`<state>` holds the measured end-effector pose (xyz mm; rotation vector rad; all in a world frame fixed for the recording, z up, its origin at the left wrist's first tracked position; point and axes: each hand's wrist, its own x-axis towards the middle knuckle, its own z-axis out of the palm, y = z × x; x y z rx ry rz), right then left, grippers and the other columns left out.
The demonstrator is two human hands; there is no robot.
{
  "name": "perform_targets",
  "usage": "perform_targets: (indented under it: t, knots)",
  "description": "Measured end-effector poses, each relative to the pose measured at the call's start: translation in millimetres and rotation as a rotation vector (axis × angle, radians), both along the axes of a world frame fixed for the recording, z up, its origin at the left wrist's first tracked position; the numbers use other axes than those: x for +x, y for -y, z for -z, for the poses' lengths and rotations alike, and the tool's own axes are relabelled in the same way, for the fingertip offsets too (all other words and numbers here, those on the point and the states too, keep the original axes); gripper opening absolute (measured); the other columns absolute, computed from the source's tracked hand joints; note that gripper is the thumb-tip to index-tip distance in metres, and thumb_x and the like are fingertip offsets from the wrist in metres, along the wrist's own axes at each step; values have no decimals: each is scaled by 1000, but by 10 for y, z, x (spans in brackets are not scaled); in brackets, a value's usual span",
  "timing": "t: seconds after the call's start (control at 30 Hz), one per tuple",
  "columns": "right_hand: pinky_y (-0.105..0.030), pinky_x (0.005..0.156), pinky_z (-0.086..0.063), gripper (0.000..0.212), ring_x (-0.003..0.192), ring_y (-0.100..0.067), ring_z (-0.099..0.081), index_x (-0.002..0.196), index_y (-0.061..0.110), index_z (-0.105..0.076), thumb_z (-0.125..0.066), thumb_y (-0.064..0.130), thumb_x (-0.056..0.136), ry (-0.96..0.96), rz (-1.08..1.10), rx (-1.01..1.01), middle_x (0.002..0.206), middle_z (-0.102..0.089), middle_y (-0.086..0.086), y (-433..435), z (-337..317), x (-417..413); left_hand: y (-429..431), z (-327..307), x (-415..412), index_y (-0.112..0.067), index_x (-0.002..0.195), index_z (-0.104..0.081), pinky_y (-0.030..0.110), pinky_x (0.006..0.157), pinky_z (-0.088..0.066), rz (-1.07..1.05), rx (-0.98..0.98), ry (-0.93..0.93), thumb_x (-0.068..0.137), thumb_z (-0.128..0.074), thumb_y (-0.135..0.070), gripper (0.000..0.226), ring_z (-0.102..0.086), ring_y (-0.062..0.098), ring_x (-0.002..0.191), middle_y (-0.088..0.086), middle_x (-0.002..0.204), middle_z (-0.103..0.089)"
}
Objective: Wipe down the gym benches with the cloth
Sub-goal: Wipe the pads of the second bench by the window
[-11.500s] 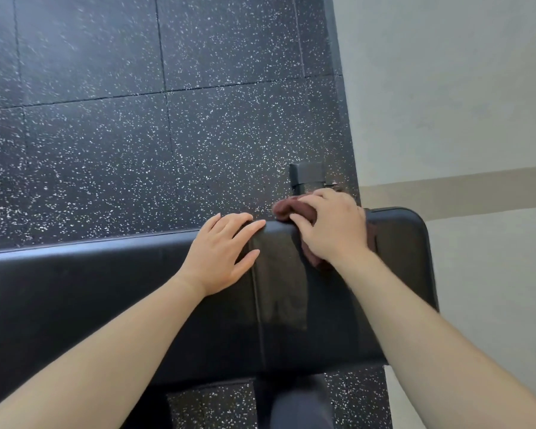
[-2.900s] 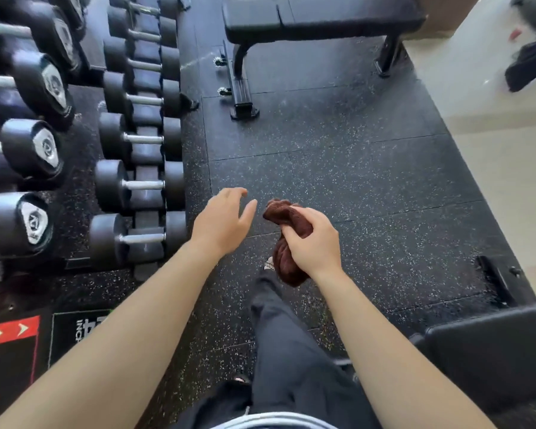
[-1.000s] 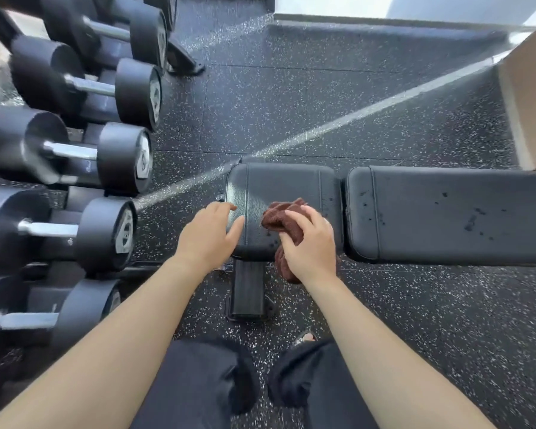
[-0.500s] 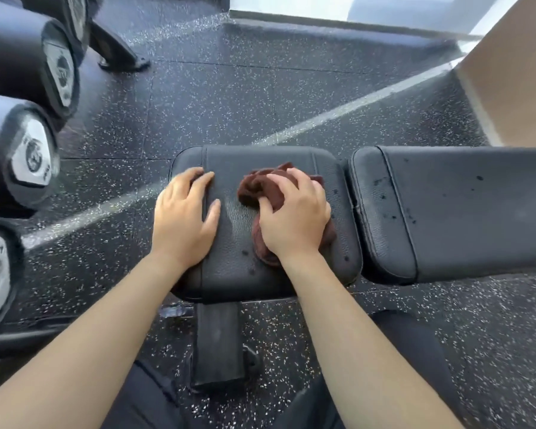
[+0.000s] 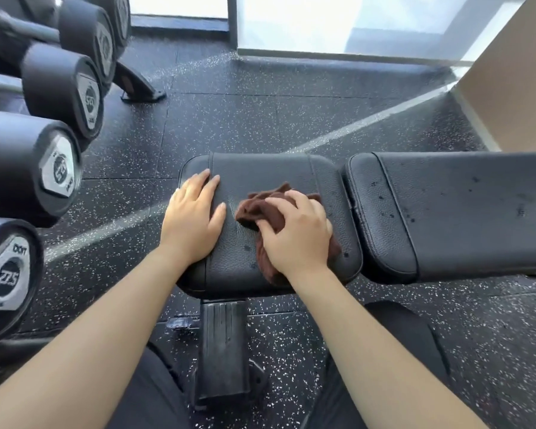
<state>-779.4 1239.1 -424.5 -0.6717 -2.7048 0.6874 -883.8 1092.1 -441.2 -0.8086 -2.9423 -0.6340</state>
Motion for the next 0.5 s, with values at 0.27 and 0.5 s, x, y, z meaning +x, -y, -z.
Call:
perform_targets:
  t: [0.27, 0.5]
  knots:
    - [-45, 102, -32, 37, 125, -26, -40, 118, 37, -60, -59, 49, 83, 90, -10, -18, 137, -48, 7, -196, -113, -614, 6, 6, 6, -14, 143, -33, 39, 116, -14, 2, 3, 0, 94, -44, -30, 53, -21, 24, 141, 6, 153, -27]
    - [-43, 95, -37, 28, 115, -24, -49, 104, 37, -66, -66, 43, 77, -71, -83, 15, 124, -58, 7, -22, 20, 195, 23, 19, 2, -14, 142, -36, 39, 116, -15, -1, 45, 12, 93, -46, -29, 51, -22, 23, 140, 5, 152, -29]
